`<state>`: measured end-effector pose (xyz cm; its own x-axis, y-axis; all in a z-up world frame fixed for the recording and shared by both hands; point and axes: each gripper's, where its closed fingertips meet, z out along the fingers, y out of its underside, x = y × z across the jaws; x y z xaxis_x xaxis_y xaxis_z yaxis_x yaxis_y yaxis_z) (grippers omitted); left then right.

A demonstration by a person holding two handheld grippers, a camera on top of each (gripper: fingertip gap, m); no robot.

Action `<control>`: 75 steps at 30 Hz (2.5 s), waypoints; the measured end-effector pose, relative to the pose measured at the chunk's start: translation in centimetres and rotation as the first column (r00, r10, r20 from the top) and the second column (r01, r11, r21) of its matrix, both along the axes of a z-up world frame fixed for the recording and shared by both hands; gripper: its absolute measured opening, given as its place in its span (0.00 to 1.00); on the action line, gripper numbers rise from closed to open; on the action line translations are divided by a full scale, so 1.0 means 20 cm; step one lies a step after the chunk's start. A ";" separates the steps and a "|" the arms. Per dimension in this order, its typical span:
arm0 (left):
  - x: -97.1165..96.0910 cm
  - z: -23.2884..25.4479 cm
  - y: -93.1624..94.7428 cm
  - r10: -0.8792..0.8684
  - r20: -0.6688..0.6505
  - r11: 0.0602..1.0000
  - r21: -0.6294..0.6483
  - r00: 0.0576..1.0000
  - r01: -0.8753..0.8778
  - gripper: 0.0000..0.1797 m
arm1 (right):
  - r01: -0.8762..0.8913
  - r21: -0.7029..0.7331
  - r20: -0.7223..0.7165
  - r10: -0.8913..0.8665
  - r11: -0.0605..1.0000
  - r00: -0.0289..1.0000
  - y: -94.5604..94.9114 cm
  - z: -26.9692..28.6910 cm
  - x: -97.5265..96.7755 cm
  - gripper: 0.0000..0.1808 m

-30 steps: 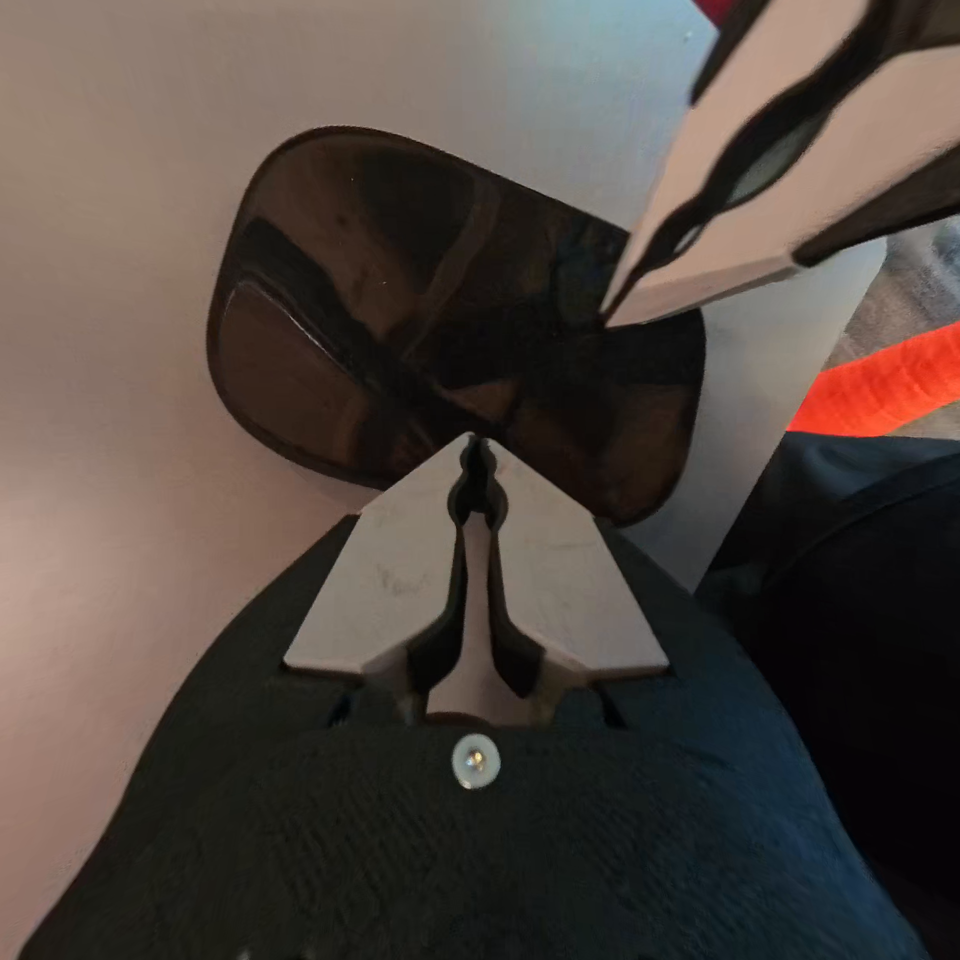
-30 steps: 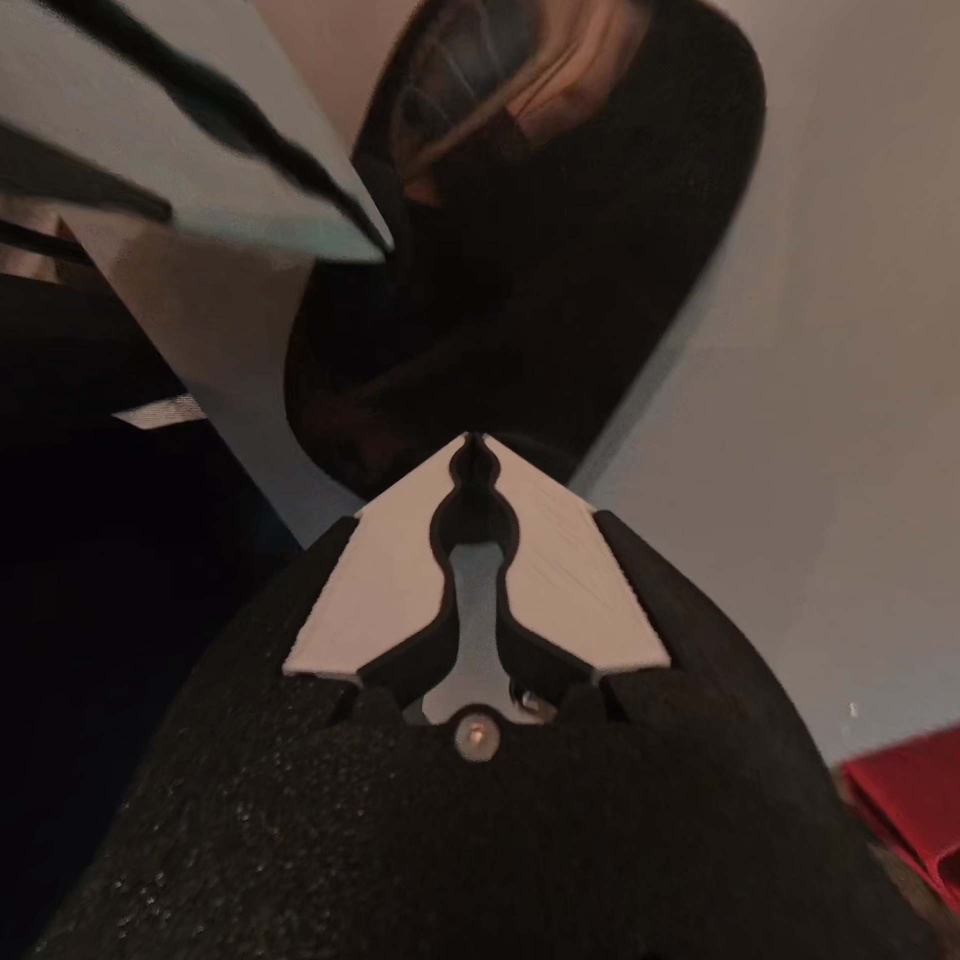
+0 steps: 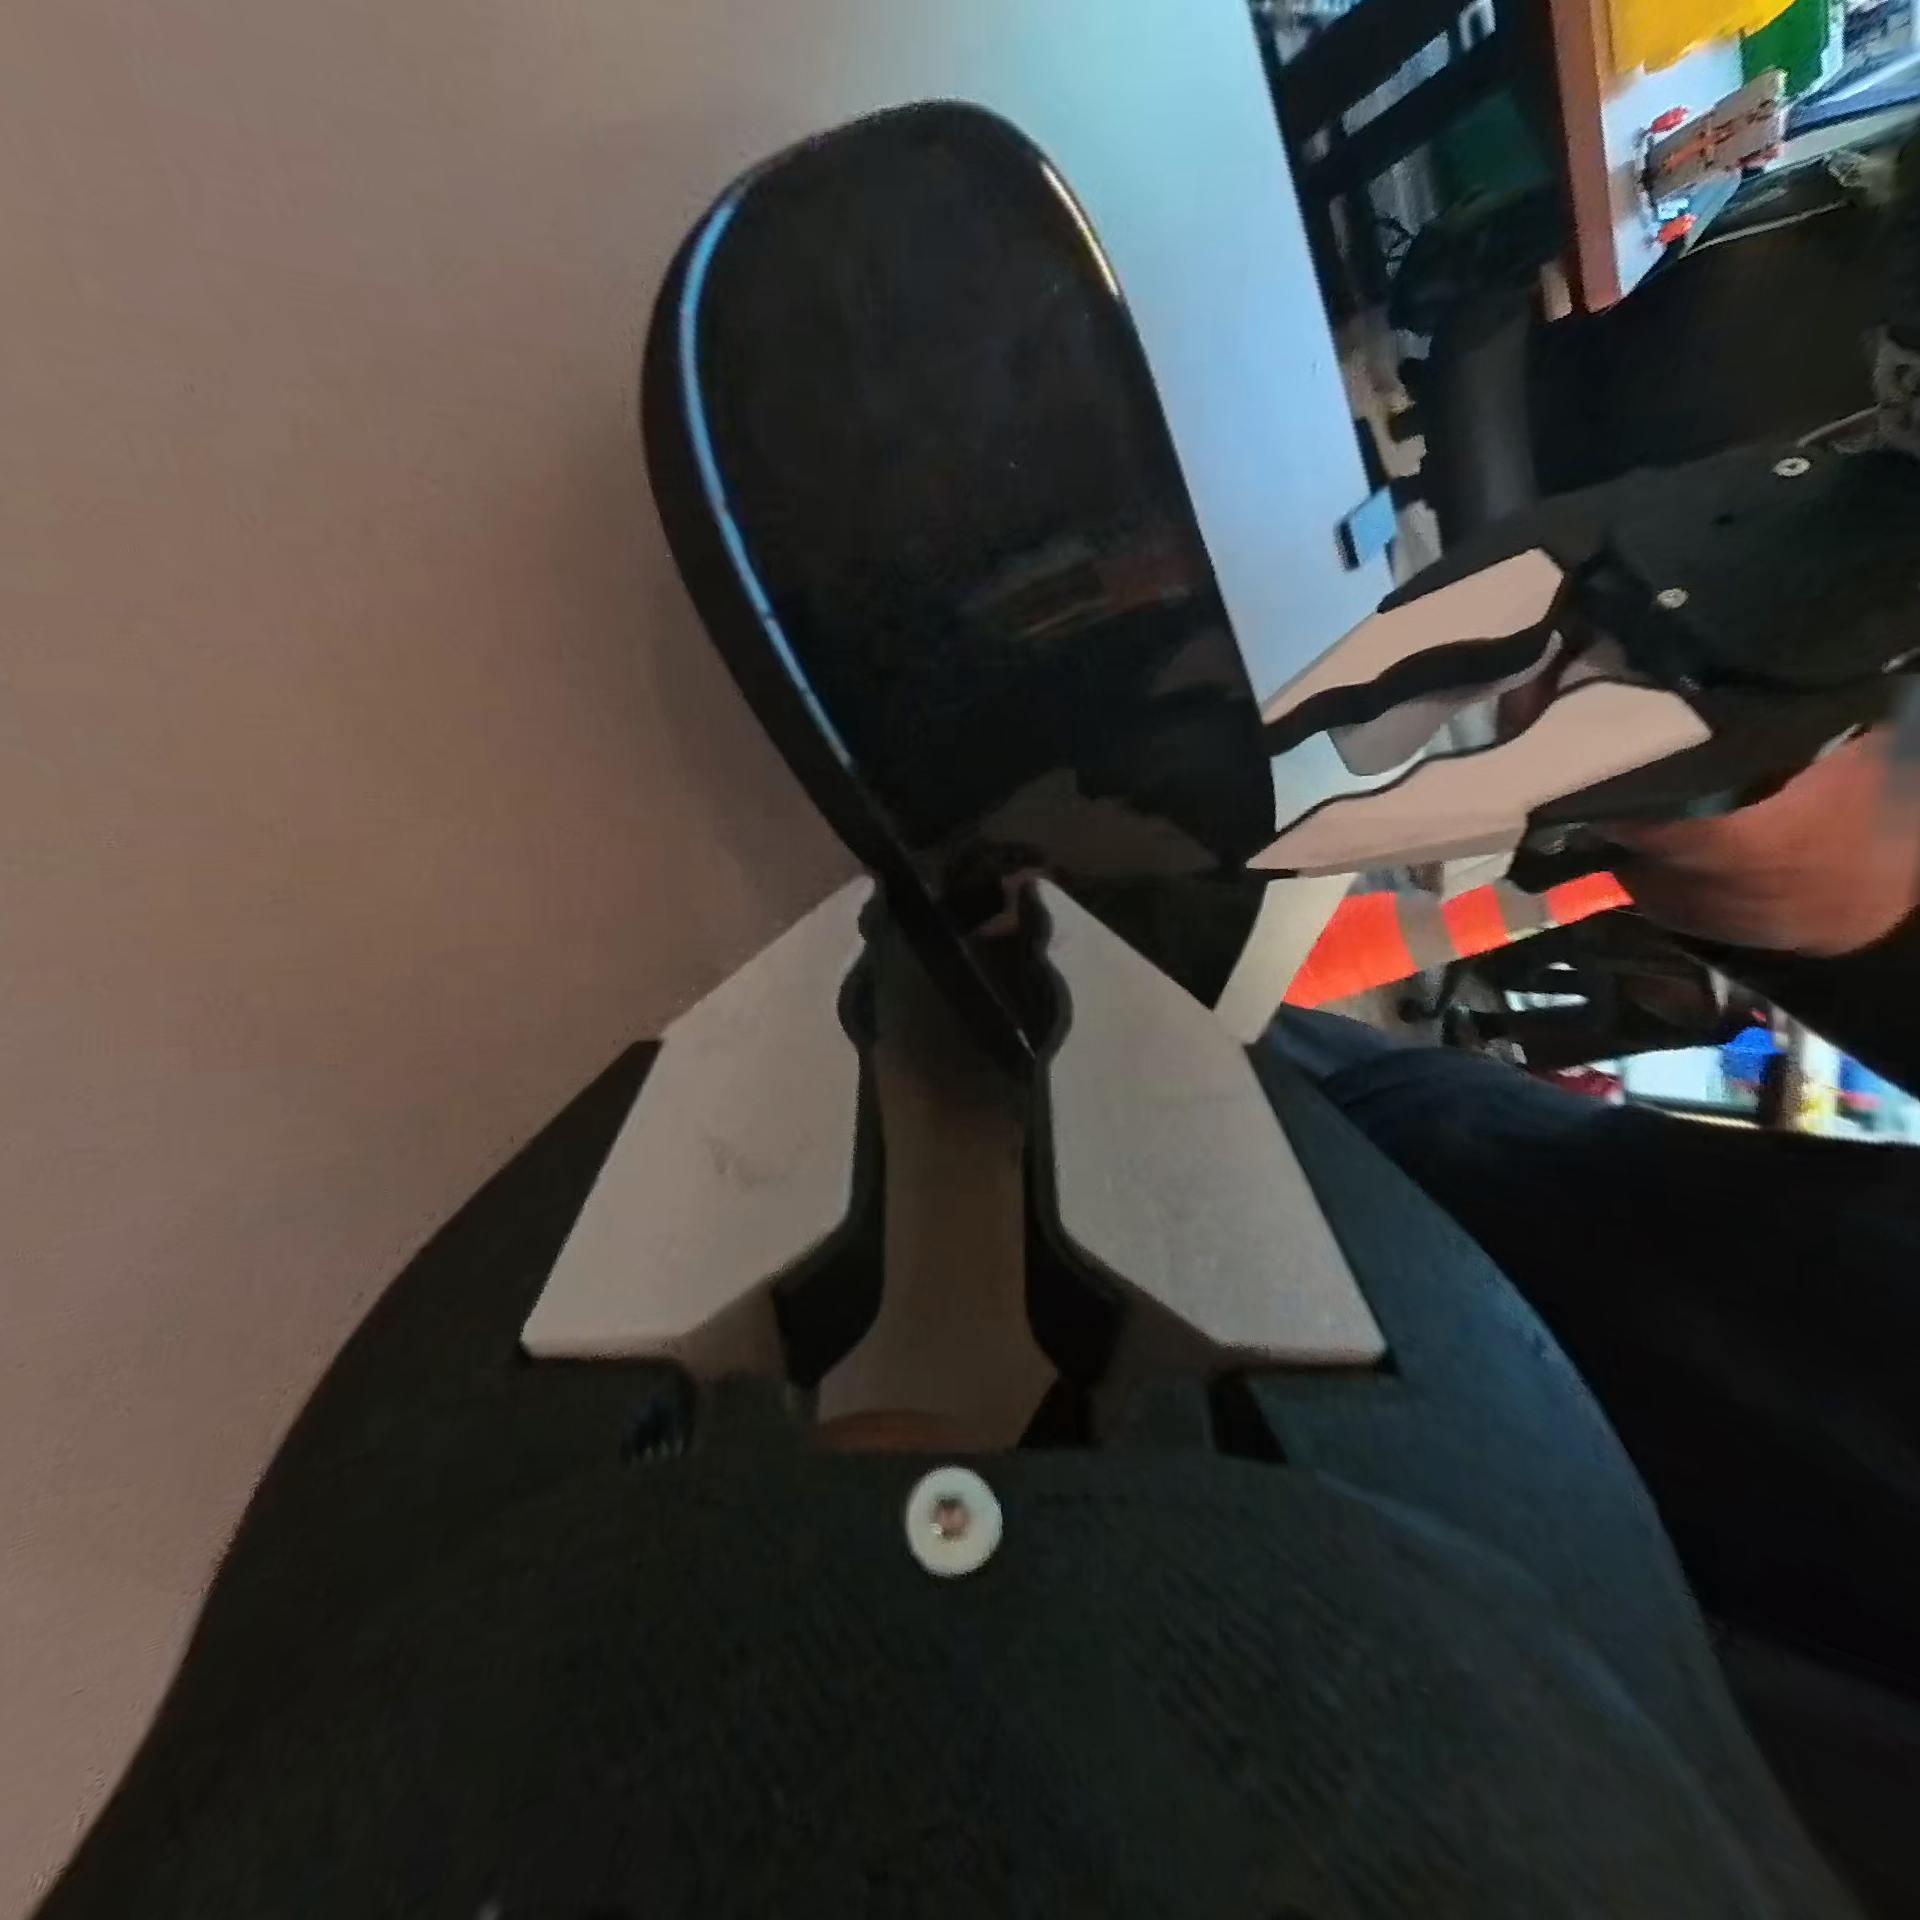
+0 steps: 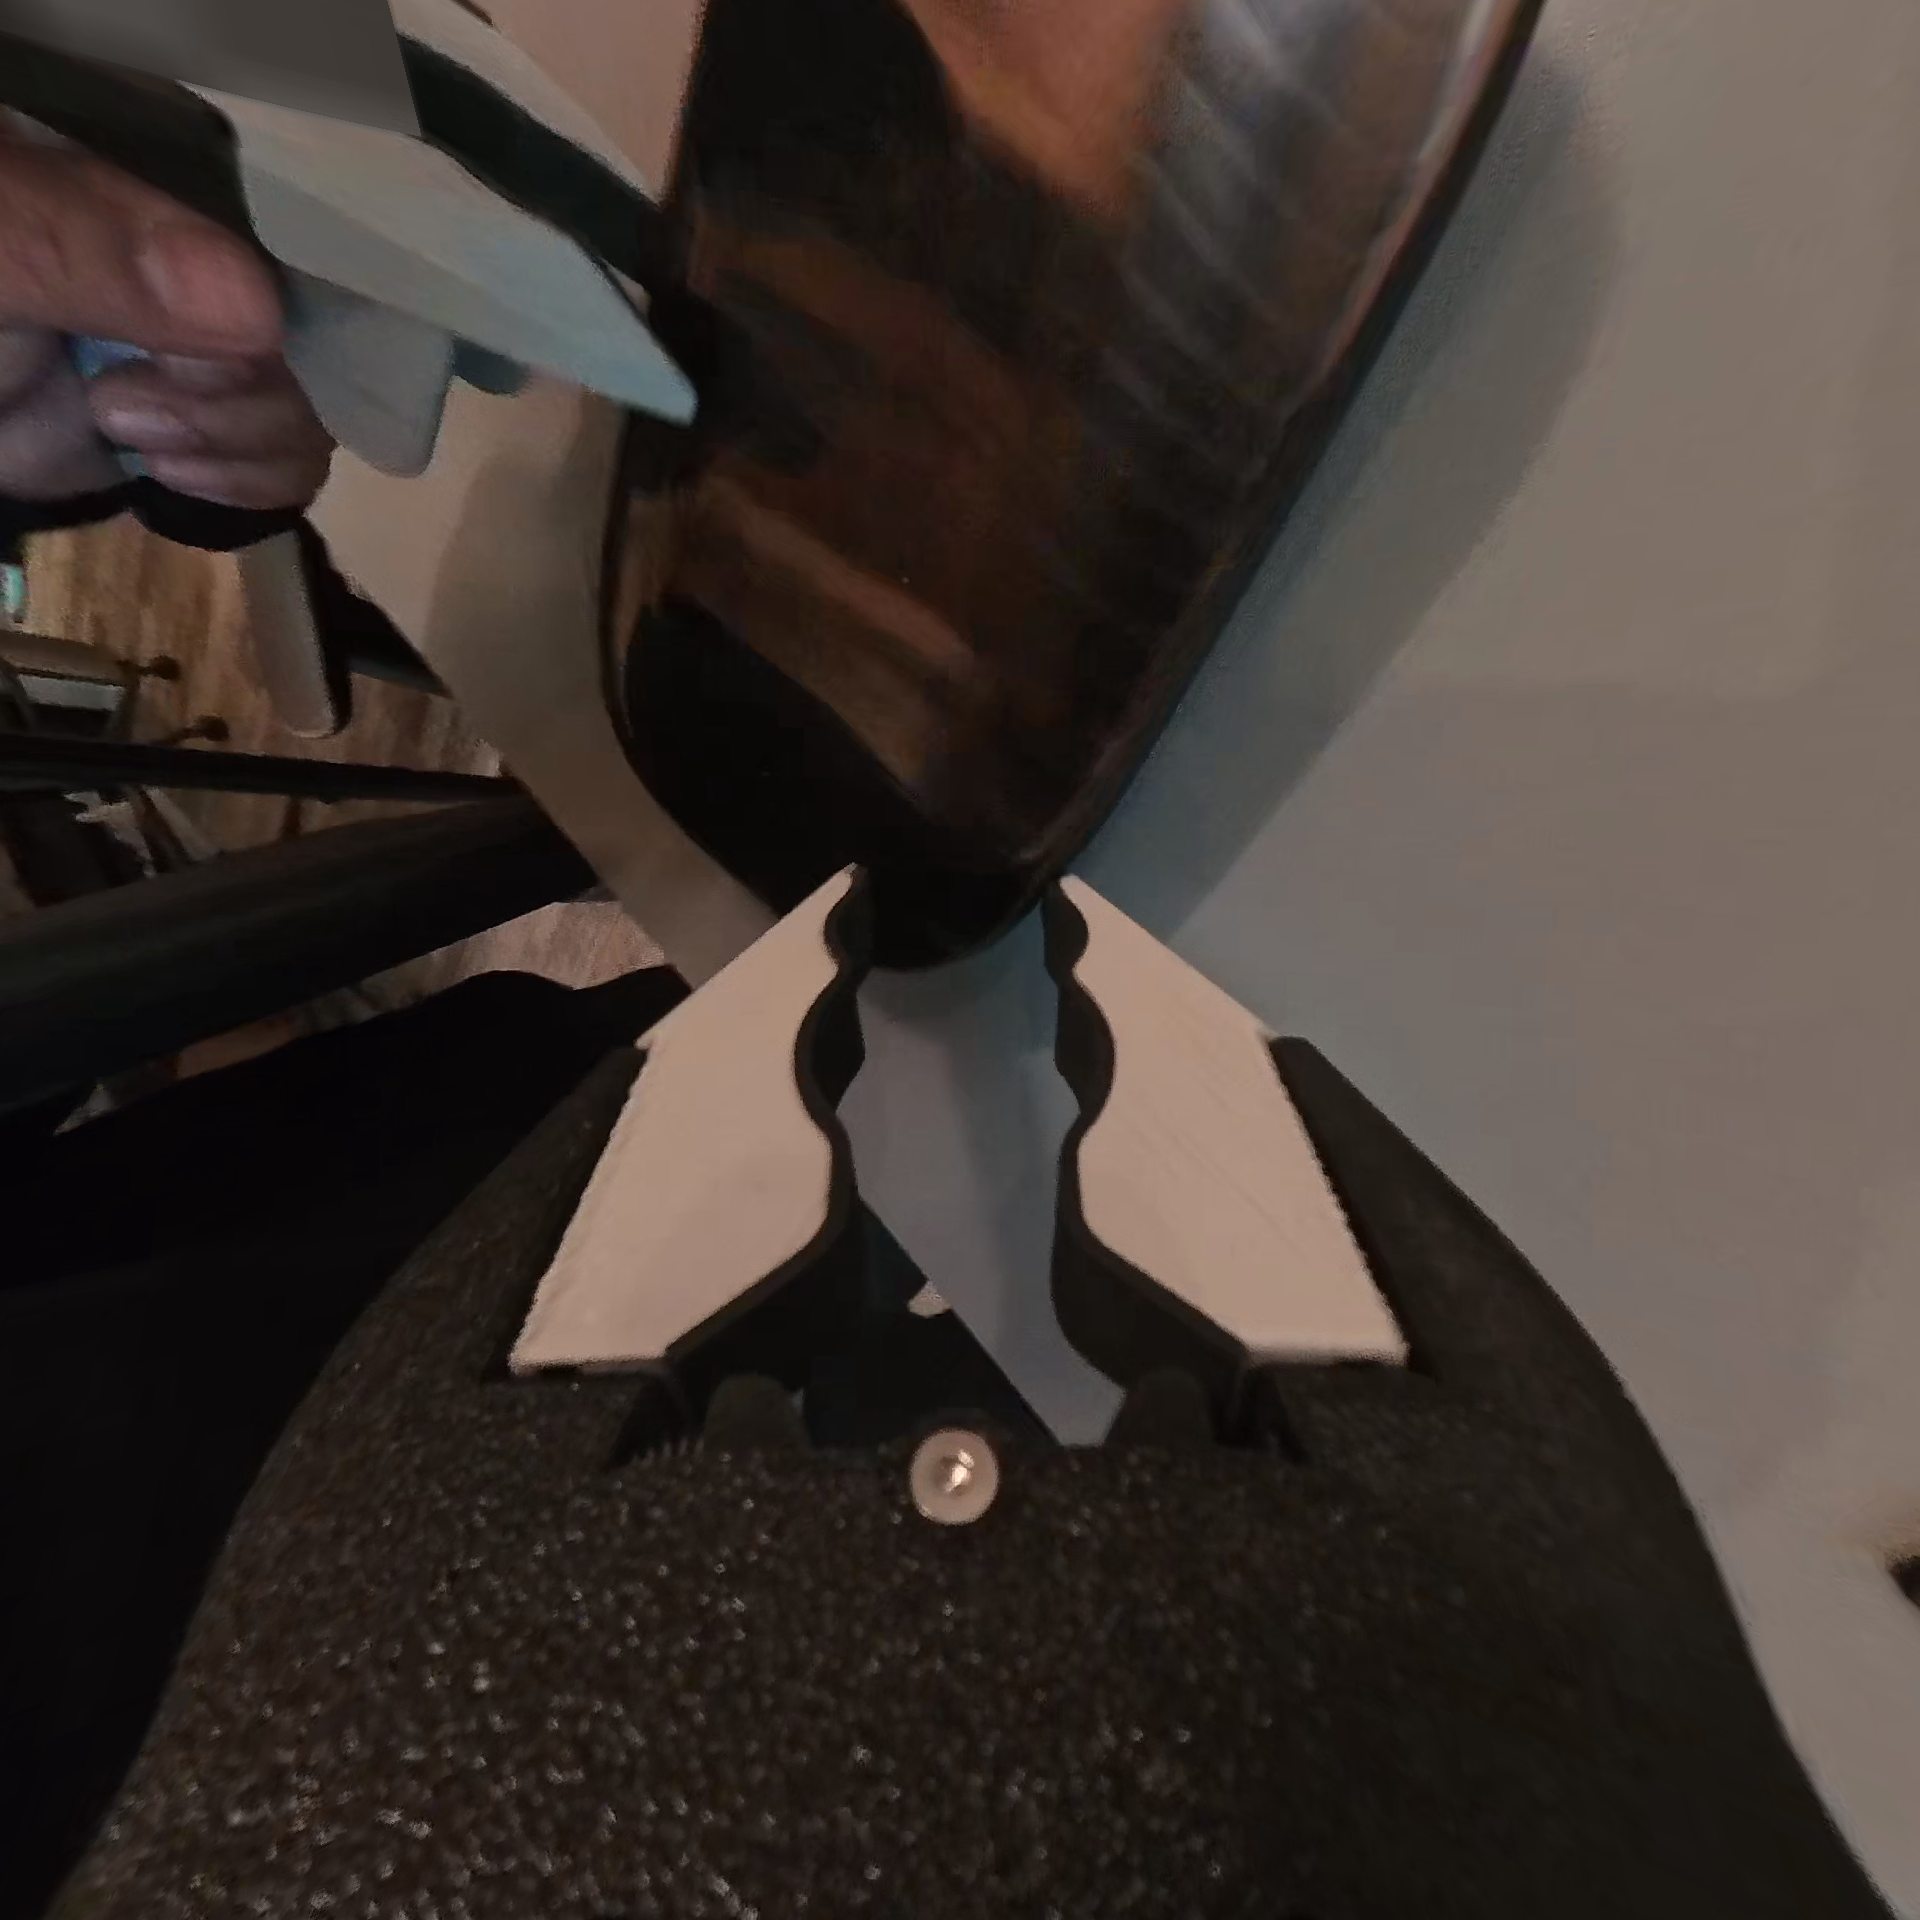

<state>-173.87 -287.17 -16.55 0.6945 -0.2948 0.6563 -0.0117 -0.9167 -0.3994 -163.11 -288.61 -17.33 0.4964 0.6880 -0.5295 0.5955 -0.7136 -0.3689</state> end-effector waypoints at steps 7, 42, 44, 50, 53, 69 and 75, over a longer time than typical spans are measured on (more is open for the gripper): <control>-0.01 -0.02 -0.05 0.080 0.138 0.989 -0.134 0.987 -0.062 0.18 | 0.023 -0.018 -0.104 -0.024 1.000 0.994 -0.03 0.09 -0.06 0.14; -0.01 0.36 -0.41 0.176 0.112 0.983 0.029 0.978 -0.180 0.11 | -0.347 0.188 0.128 0.327 0.919 0.936 -0.03 0.10 -0.29 0.17; 0.16 0.44 -0.44 0.099 0.127 0.994 0.035 0.987 -0.105 0.10 | -0.363 0.195 0.116 0.346 0.911 0.931 0.01 0.08 -0.28 0.17; 0.36 0.42 -0.54 0.066 -0.078 0.996 -0.049 0.995 -0.070 0.01 | -0.499 0.165 0.019 0.503 0.851 0.864 -0.04 0.05 -0.27 0.20; 0.35 0.42 -0.54 0.127 -0.082 0.990 -0.045 0.989 -0.131 0.00 | -0.560 0.157 0.016 0.565 0.814 0.825 -0.05 -0.01 -0.28 0.18; 0.15 0.42 -1.00 0.183 -0.103 0.982 -0.022 0.978 -0.186 0.00 | -0.201 0.691 -0.025 0.301 0.695 0.953 0.37 0.44 -0.50 0.00; -0.23 0.50 -1.04 0.454 -0.181 0.883 0.224 0.872 -0.413 0.00 | -0.220 0.722 -0.079 0.394 0.656 0.916 0.44 0.62 -0.77 0.29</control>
